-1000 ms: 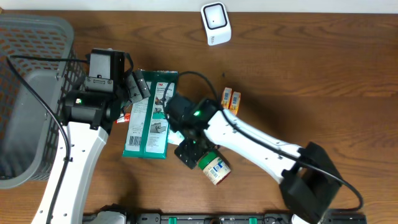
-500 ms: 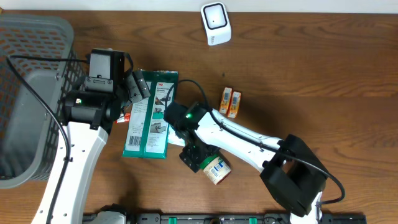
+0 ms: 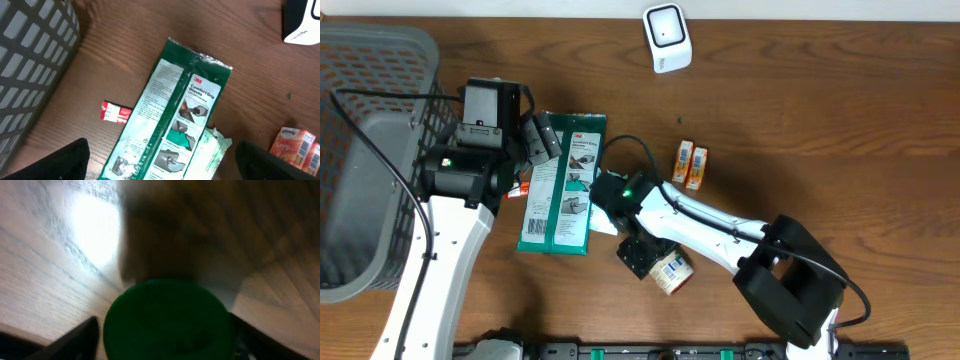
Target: Scan the item barcode
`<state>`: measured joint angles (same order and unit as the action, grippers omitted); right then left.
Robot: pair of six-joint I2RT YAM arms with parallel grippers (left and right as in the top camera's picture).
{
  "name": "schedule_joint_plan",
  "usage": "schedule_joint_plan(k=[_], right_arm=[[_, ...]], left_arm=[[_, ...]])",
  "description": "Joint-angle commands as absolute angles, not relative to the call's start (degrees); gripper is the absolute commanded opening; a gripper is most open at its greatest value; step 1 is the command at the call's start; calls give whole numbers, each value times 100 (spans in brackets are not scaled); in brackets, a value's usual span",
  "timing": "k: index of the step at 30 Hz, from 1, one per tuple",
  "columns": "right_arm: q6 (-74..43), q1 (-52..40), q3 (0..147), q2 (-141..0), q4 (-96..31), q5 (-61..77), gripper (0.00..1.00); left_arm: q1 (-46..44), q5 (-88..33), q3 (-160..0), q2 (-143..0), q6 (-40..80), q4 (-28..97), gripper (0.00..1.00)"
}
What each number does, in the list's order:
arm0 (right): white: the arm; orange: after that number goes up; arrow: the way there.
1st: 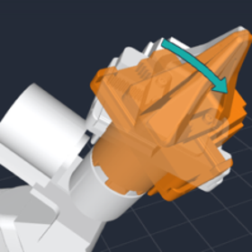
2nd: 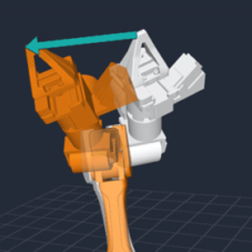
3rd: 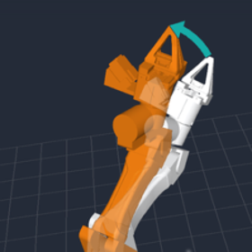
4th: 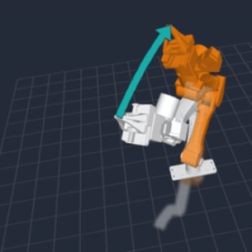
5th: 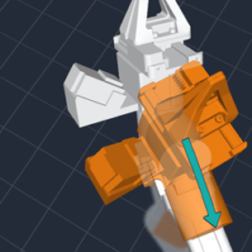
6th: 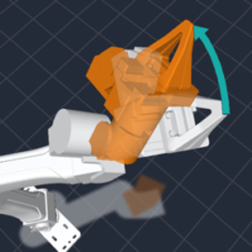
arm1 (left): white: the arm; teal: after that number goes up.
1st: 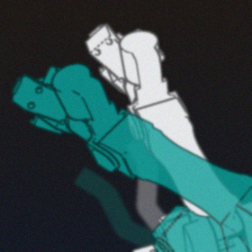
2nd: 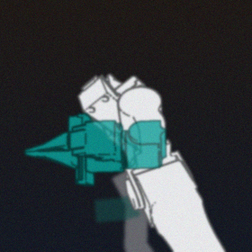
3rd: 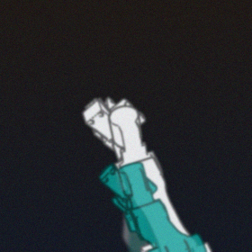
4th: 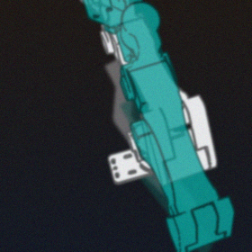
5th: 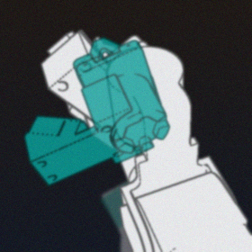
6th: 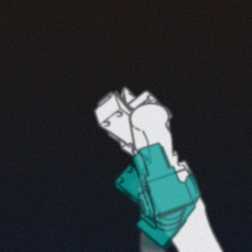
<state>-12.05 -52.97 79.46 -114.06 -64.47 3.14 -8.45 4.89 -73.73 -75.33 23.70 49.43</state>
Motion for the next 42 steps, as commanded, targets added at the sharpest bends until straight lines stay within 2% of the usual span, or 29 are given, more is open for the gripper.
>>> schedule_joint_plan(k=[1,2,9,15,18,25,30,34,42], right_arm=[[-1286,-5325,7924,-11443,-6388,290,61],[-1313,-5323,7924,-11443,-6388,294,56],[-1332,-5319,8200,-11354,-6390,327,56],[-1330,-5166,8584,-10803,-6377,318,39],[-1350,-4954,8586,-10396,-6342,320,36],[-1413,-4364,8576,-9662,-5955,318,37],[-1955,-4086,8337,-9603,-5166,183,38],[-2329,-4152,7791,-9603,-4348,-716,38],[-2359,-4545,6836,-9603,-3271,-725,40]], left_arm=[[-832,563,-7448,-7522,2279,4941,93],[-832,563,-7448,-7522,2279,4939,93],[-832,563,-7448,-7522,2279,4941,93],[-832,563,-7448,-7522,2279,4939,93],[-832,563,-7448,-7522,2279,4941,93],[-832,563,-7448,-7522,2279,4941,93],[-832,563,-7448,-7522,2279,4939,93],[-832,563,-7448,-7522,2279,4941,93],[-832,563,-7448,-7522,2279,4939,93]])
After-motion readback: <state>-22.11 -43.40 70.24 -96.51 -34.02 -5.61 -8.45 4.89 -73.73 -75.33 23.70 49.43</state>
